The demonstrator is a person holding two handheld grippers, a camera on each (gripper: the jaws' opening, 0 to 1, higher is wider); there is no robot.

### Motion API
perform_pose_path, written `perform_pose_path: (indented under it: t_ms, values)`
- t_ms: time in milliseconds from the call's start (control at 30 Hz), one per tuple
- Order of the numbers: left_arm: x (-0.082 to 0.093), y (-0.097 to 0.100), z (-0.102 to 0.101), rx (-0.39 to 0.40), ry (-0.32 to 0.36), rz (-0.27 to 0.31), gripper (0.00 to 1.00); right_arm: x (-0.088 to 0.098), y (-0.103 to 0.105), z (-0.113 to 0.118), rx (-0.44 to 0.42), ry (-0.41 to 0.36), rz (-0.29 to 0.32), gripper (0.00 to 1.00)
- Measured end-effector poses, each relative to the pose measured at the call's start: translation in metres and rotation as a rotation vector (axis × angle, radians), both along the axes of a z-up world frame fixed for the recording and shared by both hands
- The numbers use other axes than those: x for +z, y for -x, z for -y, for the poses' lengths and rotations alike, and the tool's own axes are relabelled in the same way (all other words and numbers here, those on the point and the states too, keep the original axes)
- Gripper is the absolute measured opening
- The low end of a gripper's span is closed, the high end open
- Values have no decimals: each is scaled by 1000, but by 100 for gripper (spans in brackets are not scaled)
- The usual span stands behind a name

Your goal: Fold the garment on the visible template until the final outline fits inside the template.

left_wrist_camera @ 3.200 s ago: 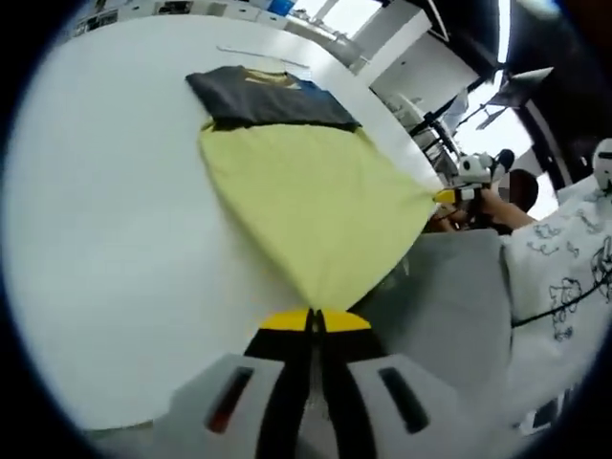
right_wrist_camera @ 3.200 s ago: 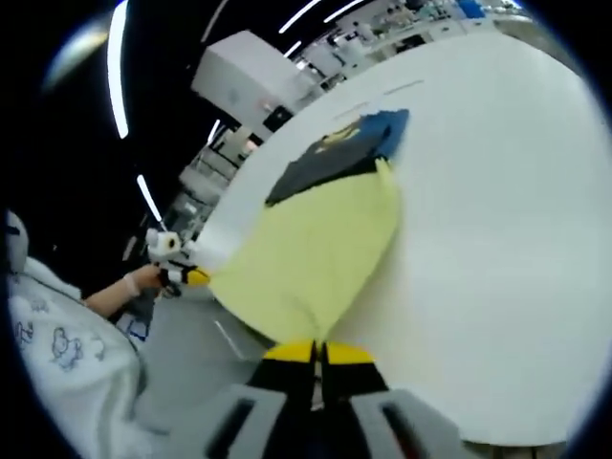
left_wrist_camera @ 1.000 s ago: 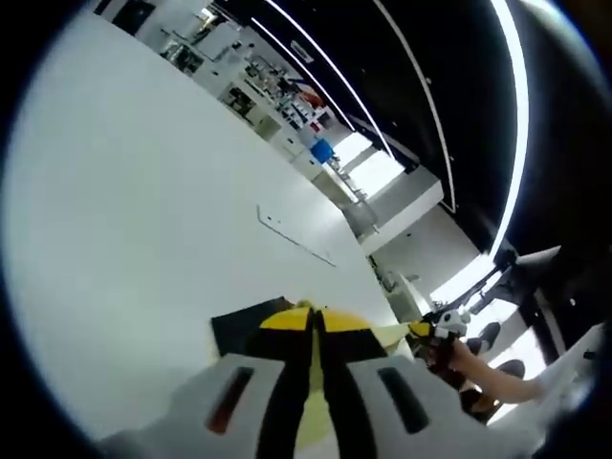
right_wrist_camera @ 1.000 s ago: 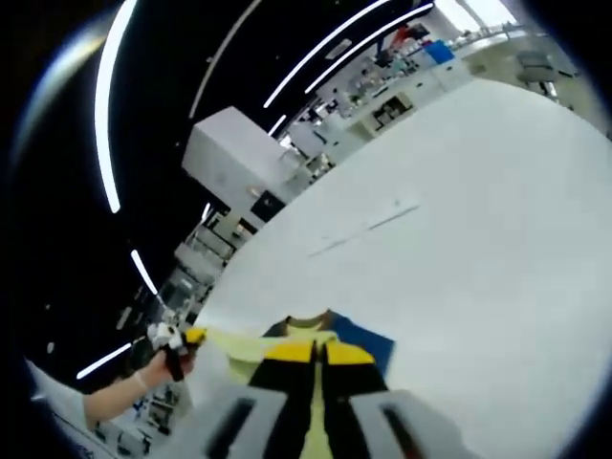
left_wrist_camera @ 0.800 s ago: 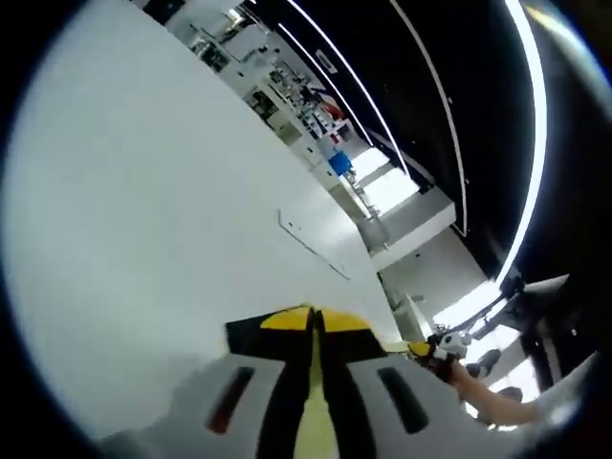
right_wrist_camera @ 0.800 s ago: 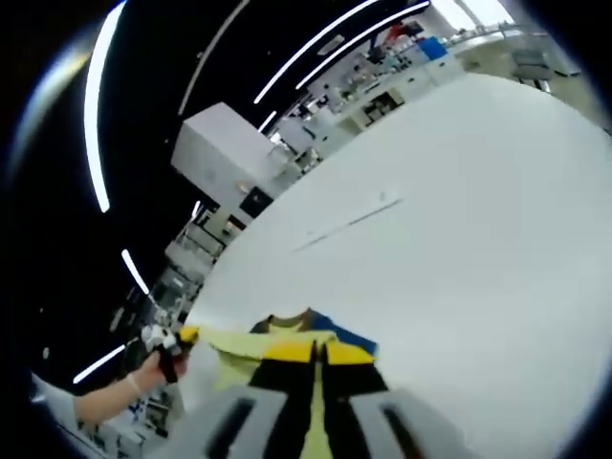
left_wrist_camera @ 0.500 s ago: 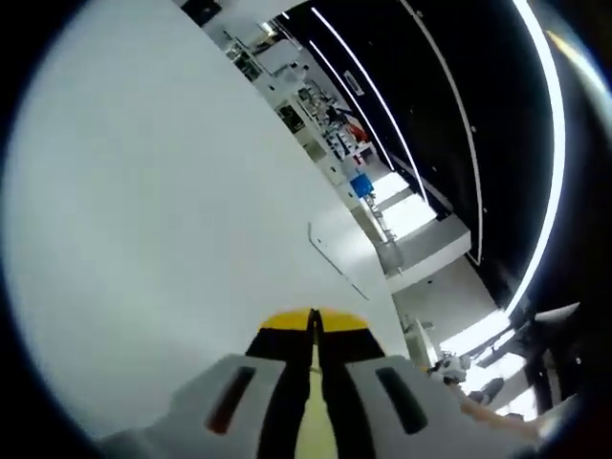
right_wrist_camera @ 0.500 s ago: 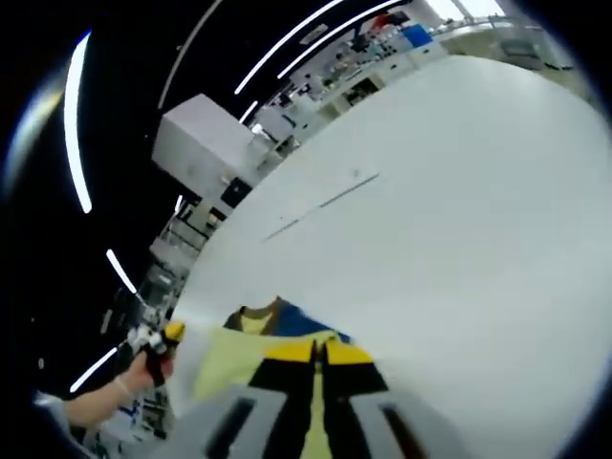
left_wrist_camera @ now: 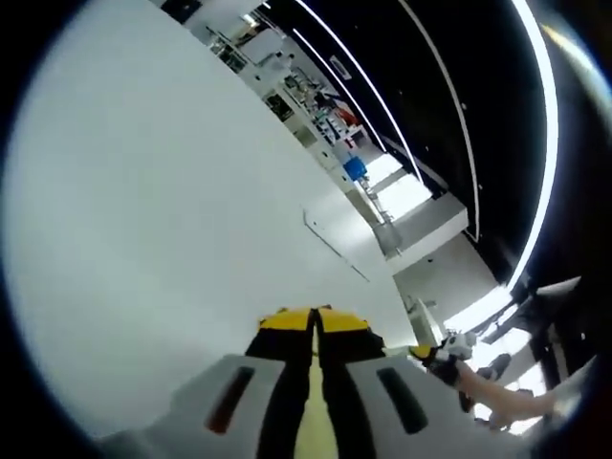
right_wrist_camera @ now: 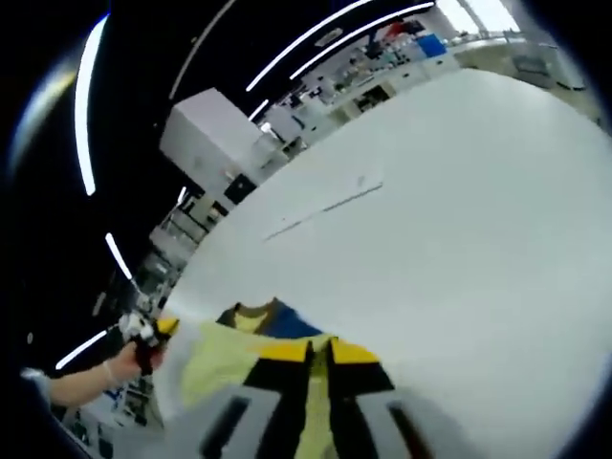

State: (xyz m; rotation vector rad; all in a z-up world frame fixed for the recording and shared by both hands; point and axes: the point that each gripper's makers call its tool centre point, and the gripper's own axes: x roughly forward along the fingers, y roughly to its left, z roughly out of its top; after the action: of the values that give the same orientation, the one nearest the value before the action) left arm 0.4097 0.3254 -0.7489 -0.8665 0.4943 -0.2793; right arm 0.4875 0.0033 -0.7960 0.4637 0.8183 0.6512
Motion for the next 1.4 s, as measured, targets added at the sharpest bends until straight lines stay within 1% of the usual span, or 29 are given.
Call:
perform_pose_path:
  t_ms: [33,67,100,133,167,233,300,333,367,467,533,633,700,733,767,800,867,967,1067,1133,1233,1267,1333,1400]
  values:
    - [0,1,4,-10,2,0,0,0,0,0,-1,0,0,13]
    - [-1,0,4,-17,-3,0,0,0,1,1,0,5,4,19]
    - [-1,1,6,-28,-12,1,3,1,2,1,5,10,14,24]
    - [0,2,10,-33,-17,2,8,2,3,2,12,18,23,25]
    - [0,3,14,-48,-20,4,10,3,3,2,23,30,39,27]
    - [2,5,22,-75,-28,10,14,4,4,2,40,33,50,32]
    - [-1,4,23,-88,-45,3,20,4,5,3,51,47,60,36]
    - [-2,4,24,-94,-58,-2,23,4,6,3,58,57,69,37]
    - [-3,5,27,-115,-81,-3,24,4,7,3,71,65,79,36]
    - [-7,4,31,-125,-115,-19,22,0,7,5,76,69,61,36]
    - [-10,2,32,-121,-121,-31,22,-5,4,7,72,72,53,35]
    - [-13,0,31,-107,-124,-50,20,-1,7,6,68,70,47,35]
    - [-20,-1,26,-90,-175,-70,19,-2,6,6,69,74,51,34]
    - [-47,-26,-20,-66,-191,-103,18,-3,6,7,67,73,50,34]
    - [-59,-42,-44,-62,-188,-99,18,-3,5,6,63,71,44,34]
    - [-61,-44,-44,-72,-182,-89,18,-4,5,6,61,72,42,33]
    - [-67,-45,-47,-78,-206,-98,15,-5,4,6,53,72,43,32]
    - [-71,-46,-45,-105,-225,-103,12,-7,3,8,41,70,36,32]
    - [-72,-46,-40,-129,-242,-106,9,-8,4,7,34,75,29,30]
    - [-74,-46,-37,-137,-252,-115,9,-9,4,8,26,76,23,29]
    - [-79,-49,-38,-137,-249,-128,10,-13,-1,11,8,67,6,25]
    - [-78,-49,-35,-136,-246,-129,9,-14,-2,11,3,63,-2,22]
    - [-79,-51,-35,-131,-244,-134,2,-15,-4,12,-16,51,-15,20]
    - [-78,-53,-36,-105,-229,-142,0,-16,-5,11,-27,42,-21,19]
